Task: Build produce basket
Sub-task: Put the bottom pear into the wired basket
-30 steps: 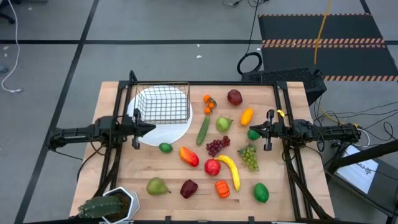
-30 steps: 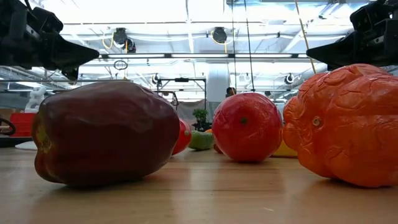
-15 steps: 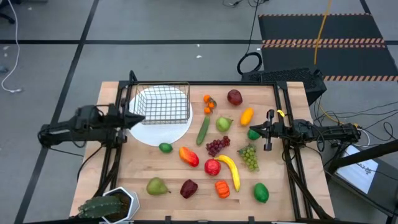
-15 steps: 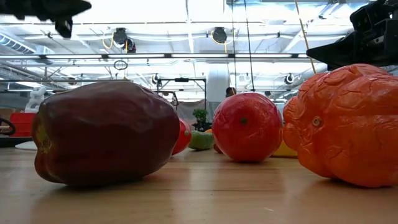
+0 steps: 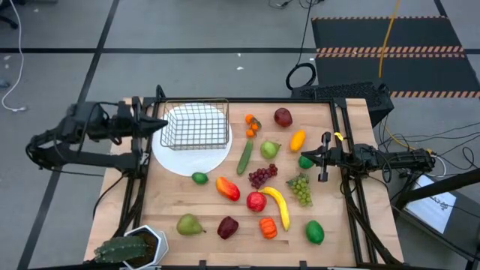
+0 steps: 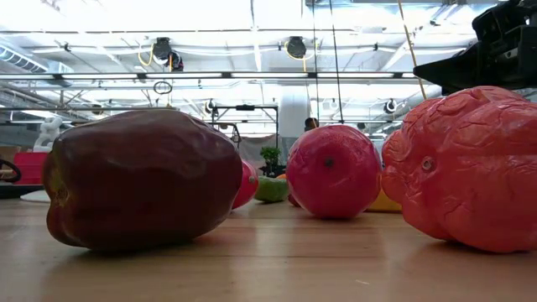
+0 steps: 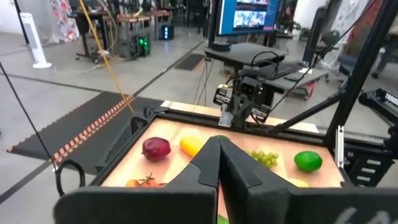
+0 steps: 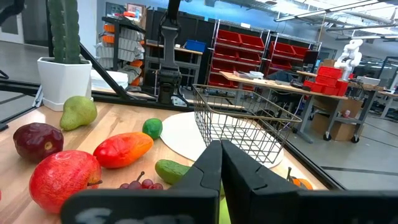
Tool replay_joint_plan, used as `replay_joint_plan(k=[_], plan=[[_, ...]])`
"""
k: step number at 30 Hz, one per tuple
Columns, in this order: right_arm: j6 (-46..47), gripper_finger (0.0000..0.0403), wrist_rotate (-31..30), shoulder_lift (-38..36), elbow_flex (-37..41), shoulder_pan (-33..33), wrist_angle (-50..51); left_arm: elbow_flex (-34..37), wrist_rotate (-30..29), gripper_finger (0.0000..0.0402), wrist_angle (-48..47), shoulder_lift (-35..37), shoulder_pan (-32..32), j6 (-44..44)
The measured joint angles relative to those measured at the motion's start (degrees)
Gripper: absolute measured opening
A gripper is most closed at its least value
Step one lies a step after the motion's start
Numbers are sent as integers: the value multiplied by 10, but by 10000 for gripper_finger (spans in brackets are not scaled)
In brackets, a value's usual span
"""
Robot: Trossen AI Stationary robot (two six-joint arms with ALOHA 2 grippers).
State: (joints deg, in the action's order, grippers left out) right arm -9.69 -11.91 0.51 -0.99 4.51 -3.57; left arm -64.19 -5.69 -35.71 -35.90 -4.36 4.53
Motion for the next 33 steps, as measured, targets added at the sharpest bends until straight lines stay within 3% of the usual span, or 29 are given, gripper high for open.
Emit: replay_joint_plan(k=[7, 14, 33], plan=[[0, 0, 0, 0, 0, 0, 0, -162, -1, 4, -114, -111, 0, -11], [0, 0, 0, 0, 0, 0, 0, -259, -7, 4, -127, -191, 0, -23], [0, 0, -1, 0, 0, 0, -26, -274, -12, 10, -105, -269, 0, 52]])
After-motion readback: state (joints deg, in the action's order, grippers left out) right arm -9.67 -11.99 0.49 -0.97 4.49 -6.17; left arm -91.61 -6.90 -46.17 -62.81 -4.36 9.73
